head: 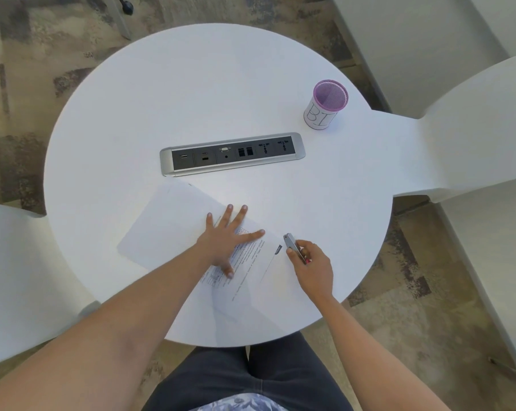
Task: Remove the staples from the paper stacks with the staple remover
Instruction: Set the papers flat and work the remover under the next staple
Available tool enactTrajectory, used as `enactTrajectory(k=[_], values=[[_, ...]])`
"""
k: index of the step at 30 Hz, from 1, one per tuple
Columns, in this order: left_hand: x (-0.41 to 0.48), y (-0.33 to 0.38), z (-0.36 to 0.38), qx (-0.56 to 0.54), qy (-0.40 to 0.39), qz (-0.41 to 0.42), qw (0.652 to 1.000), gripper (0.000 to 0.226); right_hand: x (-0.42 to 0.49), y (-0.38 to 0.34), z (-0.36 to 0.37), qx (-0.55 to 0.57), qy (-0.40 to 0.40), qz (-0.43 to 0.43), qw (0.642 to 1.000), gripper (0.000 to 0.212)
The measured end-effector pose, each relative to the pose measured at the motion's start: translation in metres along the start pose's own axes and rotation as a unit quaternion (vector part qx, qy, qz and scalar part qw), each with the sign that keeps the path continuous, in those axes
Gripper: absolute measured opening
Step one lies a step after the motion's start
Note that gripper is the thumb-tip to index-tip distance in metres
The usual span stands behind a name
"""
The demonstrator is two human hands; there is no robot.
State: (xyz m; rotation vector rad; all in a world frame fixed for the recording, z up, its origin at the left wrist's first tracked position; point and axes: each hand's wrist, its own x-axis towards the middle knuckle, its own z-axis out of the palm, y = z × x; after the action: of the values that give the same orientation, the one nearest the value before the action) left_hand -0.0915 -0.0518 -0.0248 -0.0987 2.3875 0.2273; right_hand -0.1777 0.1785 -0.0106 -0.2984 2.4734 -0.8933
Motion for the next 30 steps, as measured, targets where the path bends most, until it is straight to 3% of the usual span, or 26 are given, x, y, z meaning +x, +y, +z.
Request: enactTrajectory(k=[10,16,20,23,30], values=[[-0.011,-0.010,-0.002,-0.018,0.025,0.081,0.996,0.116,-0.008,-0.004,0.007,-0.098,-0.027,-0.074,0.992,0.020],[-0.013,-0.009,0.001,-0.024,0.045,0.075,0.996,0.119,0.002,-0.016,0.013,-0.249,-0.046,-0.190,0.949,0.024],[-0.015,-0.007,0.005,-0.022,0.061,0.047,0.997,0.121,0.004,-0.020,0.016,-0.329,-0.068,-0.236,0.912,0.034],[-0.020,0.002,0.011,-0.039,0.080,0.004,0.996,0.121,0.003,-0.020,0.017,-0.342,-0.072,-0.247,0.904,0.038],[-0.028,0.041,0.033,-0.213,0.134,-0.078,0.965,0.093,-0.005,-0.017,0.014,-0.346,-0.074,-0.236,0.905,0.042]])
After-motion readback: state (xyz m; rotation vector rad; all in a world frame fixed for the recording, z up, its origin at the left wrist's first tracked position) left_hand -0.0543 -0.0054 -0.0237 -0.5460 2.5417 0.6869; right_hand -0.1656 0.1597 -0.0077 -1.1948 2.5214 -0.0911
